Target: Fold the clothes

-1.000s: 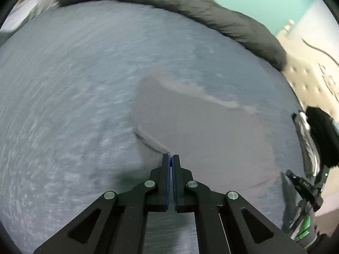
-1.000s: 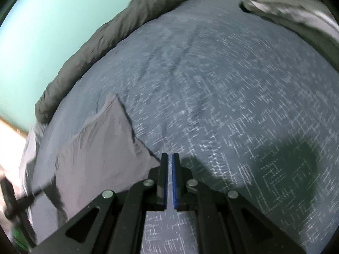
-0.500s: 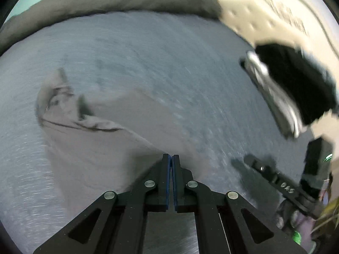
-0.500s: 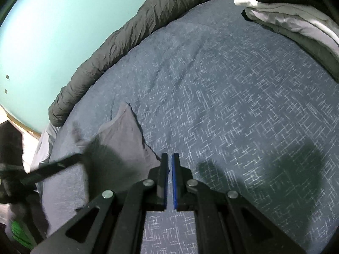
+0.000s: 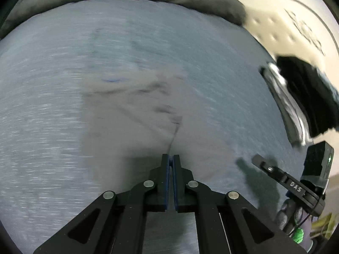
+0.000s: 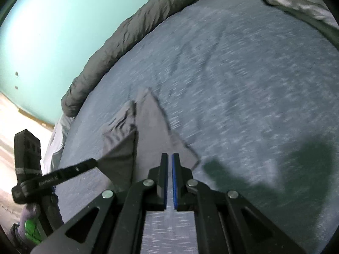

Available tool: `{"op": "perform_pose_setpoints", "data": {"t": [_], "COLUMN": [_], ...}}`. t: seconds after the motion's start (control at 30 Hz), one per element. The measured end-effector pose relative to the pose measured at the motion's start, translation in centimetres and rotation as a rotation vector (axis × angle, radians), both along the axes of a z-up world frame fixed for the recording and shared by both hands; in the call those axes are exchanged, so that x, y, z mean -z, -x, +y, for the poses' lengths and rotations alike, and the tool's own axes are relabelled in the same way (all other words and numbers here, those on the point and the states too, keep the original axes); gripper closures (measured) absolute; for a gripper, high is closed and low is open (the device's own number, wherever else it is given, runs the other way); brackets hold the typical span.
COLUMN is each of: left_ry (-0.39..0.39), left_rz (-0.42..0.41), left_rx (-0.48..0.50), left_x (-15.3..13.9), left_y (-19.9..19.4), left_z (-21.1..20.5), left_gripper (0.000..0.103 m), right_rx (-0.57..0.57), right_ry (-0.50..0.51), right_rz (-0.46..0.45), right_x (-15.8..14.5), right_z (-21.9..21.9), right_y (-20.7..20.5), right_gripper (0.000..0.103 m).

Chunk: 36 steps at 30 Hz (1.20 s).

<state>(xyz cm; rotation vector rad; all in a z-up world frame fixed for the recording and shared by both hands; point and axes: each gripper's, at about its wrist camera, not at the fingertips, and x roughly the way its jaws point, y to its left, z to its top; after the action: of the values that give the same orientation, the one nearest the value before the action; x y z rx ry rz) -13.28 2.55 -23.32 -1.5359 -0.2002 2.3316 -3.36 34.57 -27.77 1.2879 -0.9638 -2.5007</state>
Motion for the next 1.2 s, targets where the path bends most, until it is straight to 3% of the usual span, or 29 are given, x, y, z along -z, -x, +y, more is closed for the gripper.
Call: {"op": "perform_pose_setpoints", "data": {"t": [0.17,0.47,0.83,1.07,1.2], "left_ry": [0.012,-0.061,-0.011,0.025,0.025], "left_rz": [-0.008,0.0,-0.018,0.005,0.008], "left_rx": [-0.078,-0.056,-0.206,-0.223,-0.239], "left_x": [0.6,0.6,1.5,1.0,1.1], "left_y": [-0.4,-1.9,-2.1,-2.1,-2.2], "left_z": [-5.2,-3.6,-10.7,-13.1,-14.1], "left_gripper": [0.1,0.1,0.1,0.1,0.092], "right_rx": [-0.028,-0.06,-0.3,-0.357,-0.375], "right_ry": [0.011,0.004,-0.111,-0.21,-0.292], "right_rz": [-0.014,-0.032,0.009,-0.013,-0.032], "right_x": [0.0,-0.2,-1.7,-0.6,0.3], "right_z": [-2.3,-5.8,-16.1,-20.8,-22.3], "right_y": [1.4,2.4,5.6,7.9,8.5], "right_gripper": [0.095,0.094,0.083,0.077,0.075]}}
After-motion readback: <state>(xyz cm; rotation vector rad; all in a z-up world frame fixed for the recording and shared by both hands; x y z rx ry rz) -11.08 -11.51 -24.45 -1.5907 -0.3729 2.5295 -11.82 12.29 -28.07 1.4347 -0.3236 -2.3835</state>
